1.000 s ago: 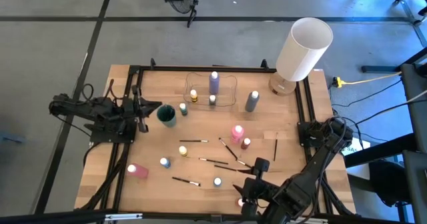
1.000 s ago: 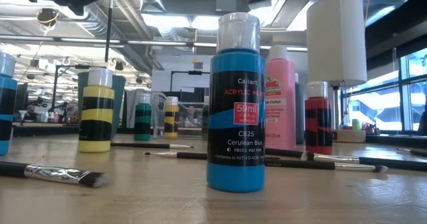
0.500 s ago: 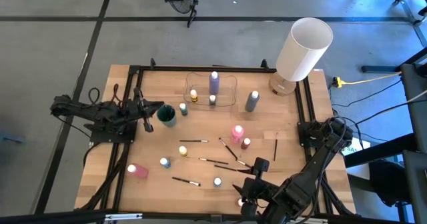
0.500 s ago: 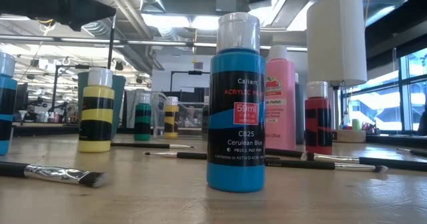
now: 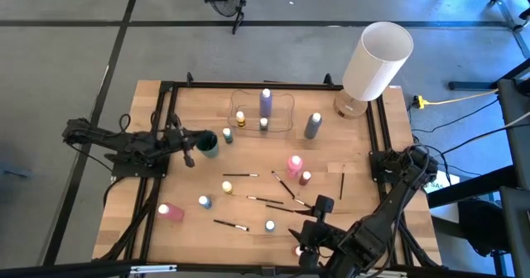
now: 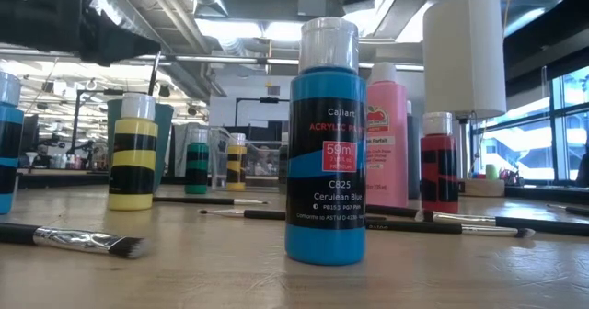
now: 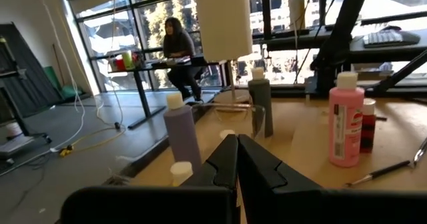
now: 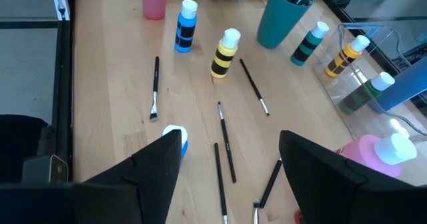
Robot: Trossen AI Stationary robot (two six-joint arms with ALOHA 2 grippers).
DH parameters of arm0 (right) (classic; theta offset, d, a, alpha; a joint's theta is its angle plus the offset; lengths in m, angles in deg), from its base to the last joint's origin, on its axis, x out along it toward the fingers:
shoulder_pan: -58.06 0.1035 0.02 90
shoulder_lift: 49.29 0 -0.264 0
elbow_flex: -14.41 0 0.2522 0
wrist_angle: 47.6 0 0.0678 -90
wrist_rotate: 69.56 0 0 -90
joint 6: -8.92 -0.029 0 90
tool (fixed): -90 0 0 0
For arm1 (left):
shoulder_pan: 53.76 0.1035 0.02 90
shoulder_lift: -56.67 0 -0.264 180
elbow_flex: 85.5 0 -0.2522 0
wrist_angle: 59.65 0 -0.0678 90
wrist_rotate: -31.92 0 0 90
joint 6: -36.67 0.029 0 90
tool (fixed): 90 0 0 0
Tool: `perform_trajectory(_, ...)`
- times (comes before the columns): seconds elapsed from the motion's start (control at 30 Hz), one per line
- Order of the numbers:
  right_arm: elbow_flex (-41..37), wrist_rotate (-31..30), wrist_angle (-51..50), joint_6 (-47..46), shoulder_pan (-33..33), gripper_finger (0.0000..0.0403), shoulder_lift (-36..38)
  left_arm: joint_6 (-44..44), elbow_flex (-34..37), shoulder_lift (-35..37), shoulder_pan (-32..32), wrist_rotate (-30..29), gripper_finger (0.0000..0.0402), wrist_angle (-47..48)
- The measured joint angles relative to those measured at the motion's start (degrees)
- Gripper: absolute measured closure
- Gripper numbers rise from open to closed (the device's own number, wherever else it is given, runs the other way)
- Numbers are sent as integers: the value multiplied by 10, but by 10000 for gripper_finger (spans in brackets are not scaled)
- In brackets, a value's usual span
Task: Pick & Place Paint Supplies
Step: Put the black paint brush into the green cup
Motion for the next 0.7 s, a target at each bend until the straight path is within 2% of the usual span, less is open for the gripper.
perform_trajectory(0.27, 0, 0, -1, 0, -6, 146, 0, -10, 7, 0, 0, -11, 400, 0)
perform_trajectory(0.5, 0, 0, -2, 1, -6, 146, 0, -36, 7, 0, 0, -52, 399, 3)
perform_trajectory(0.7, 0, 1, -2, 1, -6, 146, 0, -35, 7, 0, 0, -53, 379, 5)
